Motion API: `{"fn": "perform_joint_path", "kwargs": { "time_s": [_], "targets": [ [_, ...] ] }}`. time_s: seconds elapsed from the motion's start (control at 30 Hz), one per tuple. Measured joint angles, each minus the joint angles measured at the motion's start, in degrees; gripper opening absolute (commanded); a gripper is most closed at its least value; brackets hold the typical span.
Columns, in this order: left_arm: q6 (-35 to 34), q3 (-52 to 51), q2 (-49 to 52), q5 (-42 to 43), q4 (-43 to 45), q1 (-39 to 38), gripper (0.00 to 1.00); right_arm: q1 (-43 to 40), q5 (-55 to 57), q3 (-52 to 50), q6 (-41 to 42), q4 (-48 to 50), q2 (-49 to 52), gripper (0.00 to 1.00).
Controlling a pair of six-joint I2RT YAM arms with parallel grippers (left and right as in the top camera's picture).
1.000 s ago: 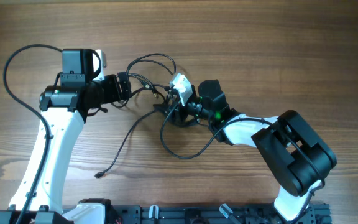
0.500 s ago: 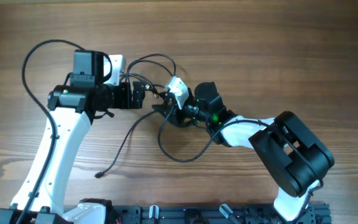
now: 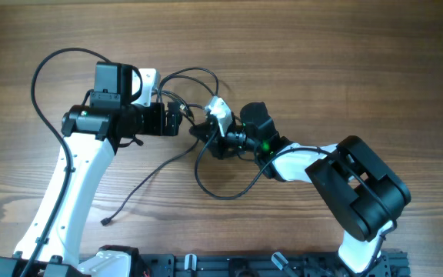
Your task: Untangle cables
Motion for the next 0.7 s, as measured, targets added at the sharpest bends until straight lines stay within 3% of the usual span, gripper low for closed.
{"fn": "perform_joint_path", "kwargs": {
  "time_s": [0.3, 0.7],
  "targets": [
    [0.0, 0.0, 0.0, 0.0, 0.0, 0.0, 1.0, -3.7, -15.6, 0.0, 21.0, 12.0, -0.3, 0.04],
    [1.3, 0.0, 0.0, 2.3, 3.9, 0.0, 1.0, -7.7, -18.3, 0.0, 24.0, 7.7, -12.7, 0.04]
  ]
}}
